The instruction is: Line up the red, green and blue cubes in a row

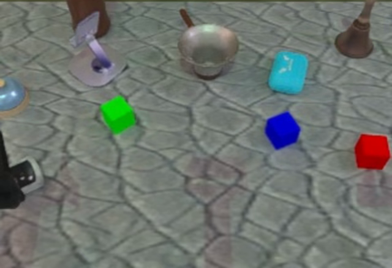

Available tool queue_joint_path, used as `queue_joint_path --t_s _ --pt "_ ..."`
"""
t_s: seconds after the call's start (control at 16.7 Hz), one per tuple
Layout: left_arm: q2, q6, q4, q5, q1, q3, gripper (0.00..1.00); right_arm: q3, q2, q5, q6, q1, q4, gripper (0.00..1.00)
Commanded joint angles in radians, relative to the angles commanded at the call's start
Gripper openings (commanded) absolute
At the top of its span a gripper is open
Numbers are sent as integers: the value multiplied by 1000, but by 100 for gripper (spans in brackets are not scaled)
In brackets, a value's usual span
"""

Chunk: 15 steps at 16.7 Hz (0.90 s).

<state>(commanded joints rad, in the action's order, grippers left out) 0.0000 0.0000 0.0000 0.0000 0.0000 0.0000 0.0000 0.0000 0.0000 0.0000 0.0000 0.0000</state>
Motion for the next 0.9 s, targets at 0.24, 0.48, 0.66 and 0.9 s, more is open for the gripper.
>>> queue_joint_path --t_s 0.24,0.48,0.66,0.9 --pt "0 0 0 0 0 0 100 30 31 -2 5 4 -21 100" --pt "0 0 0 0 0 0 100 198 220 -2 35 19 -138 100" --pt "0 0 0 0 0 0 100 383 470 1 67 35 -274 100" --pt "0 0 0 0 0 0 100 660 904 3 114 60 -492 100"
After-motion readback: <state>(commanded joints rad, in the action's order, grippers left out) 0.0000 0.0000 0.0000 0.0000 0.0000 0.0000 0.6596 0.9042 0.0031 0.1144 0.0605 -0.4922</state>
